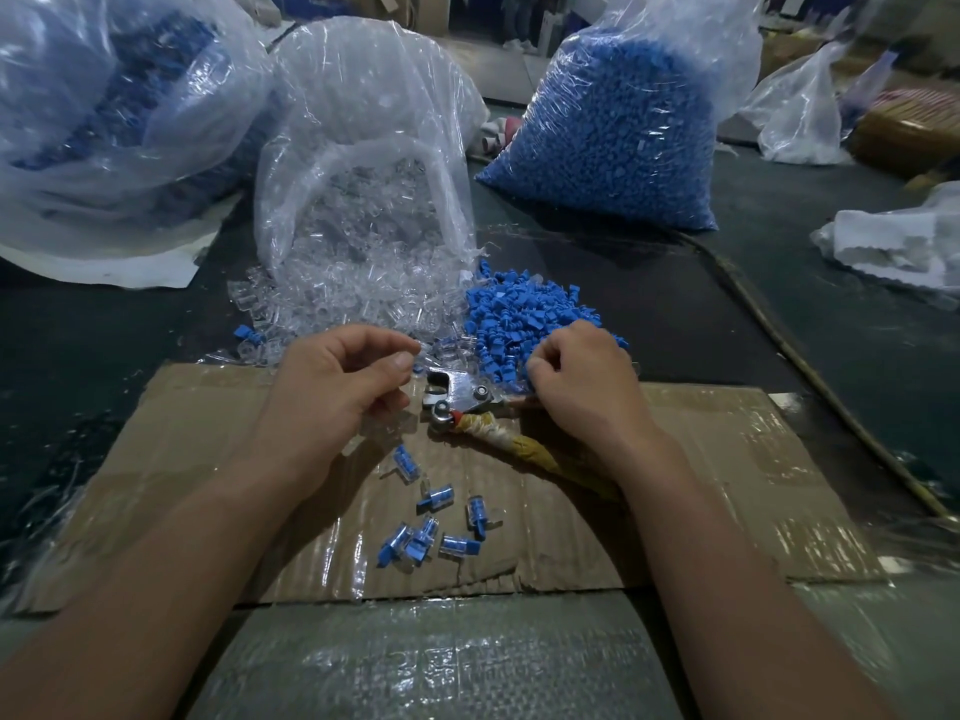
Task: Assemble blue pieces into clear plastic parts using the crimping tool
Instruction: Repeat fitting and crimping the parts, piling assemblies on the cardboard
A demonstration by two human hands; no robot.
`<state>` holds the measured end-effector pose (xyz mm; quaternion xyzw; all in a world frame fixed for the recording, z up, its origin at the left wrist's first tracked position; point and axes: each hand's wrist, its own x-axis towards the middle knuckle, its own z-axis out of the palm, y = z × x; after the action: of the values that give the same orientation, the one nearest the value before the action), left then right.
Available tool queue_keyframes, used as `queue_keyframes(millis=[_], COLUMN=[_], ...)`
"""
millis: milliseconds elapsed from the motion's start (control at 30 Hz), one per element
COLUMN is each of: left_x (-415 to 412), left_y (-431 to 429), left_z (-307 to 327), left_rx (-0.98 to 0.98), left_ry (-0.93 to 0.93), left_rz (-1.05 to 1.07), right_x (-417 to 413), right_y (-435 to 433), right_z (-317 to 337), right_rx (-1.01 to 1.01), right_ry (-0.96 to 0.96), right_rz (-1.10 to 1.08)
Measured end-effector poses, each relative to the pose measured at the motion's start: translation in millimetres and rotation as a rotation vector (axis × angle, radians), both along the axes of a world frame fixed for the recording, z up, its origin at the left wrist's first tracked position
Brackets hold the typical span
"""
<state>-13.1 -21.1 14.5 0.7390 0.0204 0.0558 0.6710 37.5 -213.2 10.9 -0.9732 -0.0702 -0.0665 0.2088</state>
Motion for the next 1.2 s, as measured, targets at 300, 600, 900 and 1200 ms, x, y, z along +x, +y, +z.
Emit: queue_keyframes(millis=[300,600,900,1200], left_x=[-1,-3,-2,-2], left_y=[-1,-2,-6,-5], left_z=[2,5,3,1], left_rx=[-0.035,-0.067,-0.115,-0.222], left_ry=[0.026,0.050,0.045,0.076], left_rz=[-0.030,-0.051,-0.065,-0.087], right_x=[-13,-29,-43,-40], right_y=[-2,14,38,38], right_z=[11,18,8,2], right_rx=[0.644,0.836,0.623,0.478], right_ry=[0.059,0.124,-0.190,-0.296], right_rz=[-0.045,0.211,0.397,0.450])
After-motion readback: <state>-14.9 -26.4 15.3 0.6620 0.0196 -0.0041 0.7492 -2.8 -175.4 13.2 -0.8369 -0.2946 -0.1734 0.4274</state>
